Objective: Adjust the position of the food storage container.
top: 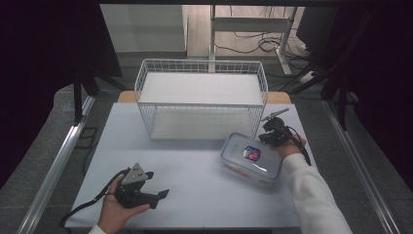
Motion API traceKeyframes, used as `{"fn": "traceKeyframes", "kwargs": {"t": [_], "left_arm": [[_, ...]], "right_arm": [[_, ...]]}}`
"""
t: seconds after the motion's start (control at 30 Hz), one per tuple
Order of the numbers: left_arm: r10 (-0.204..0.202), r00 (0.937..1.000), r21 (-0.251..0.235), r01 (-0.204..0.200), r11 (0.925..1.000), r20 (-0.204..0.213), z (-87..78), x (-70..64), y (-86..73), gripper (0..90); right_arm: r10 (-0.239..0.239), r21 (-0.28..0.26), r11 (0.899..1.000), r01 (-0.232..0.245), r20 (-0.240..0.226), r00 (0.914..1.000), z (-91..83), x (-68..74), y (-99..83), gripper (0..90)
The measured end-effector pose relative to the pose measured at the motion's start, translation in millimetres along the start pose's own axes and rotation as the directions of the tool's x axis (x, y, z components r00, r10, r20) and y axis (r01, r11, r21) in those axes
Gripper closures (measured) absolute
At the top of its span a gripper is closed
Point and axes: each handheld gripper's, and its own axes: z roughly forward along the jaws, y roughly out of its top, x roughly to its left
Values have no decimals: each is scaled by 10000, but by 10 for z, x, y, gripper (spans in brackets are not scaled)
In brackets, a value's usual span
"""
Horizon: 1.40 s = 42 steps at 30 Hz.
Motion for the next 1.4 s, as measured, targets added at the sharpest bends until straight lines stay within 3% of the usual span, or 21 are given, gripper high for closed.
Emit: {"fn": "traceKeyframes", "kwargs": {"t": [0.2, 0.33, 0.53, 0.7, 0.83, 0.9, 0.93, 1.2, 1.33, 1.4], "left_arm": [[-8, 10000, 37, 8, 10000, 60, 10, -2, 0, 182], [-28, 10000, 46, 27, 10000, 93, 15, -4, 0, 182], [-41, 9999, 32, 41, 10000, 104, 10, -5, 0, 182], [-23, 9999, 63, 22, 10000, 115, 18, -3, -1, 182], [-22, 9999, 37, 21, 10000, 109, 6, -2, 0, 182], [-22, 9999, 35, 22, 10000, 119, 7, -3, 0, 182], [-10, 9999, 50, 9, 10000, 122, 11, -2, -1, 182], [6, 9999, 70, -6, 10000, 113, 8, 0, -1, 182], [29, 9999, 79, -30, 10000, 106, 7, 1, -1, 182], [60, 9999, 59, -61, 10000, 101, -5, 5, -1, 182]], "right_arm": [[-809, 128, 9966, 808, 37, 9967, -22, 107, -6, 891], [-1413, 167, 9898, 1413, -25, 9900, -20, 196, 3, 891], [-1808, 153, 9833, 1812, -258, 9832, 12, 288, 35, 892], [-2305, 242, 9724, 2321, -545, 9715, 20, 428, 81, 892], [-2751, 275, 9600, 2786, -926, 9569, 17, 667, 114, 892], [-2831, 289, 9574, 2872, -1001, 9538, 13, 718, 116, 892], [-3104, 286, 9485, 3155, -1147, 9437, 5, 815, 117, 891], [-3571, 132, 9317, 3630, -1511, 9218, -15, 1048, 106, 892], [-3569, 194, 9314, 3634, -1462, 9226, -23, 1041, 103, 890], [-3170, -87, 9481, 3180, -1078, 9423, -141, 953, 68, 890]]}}
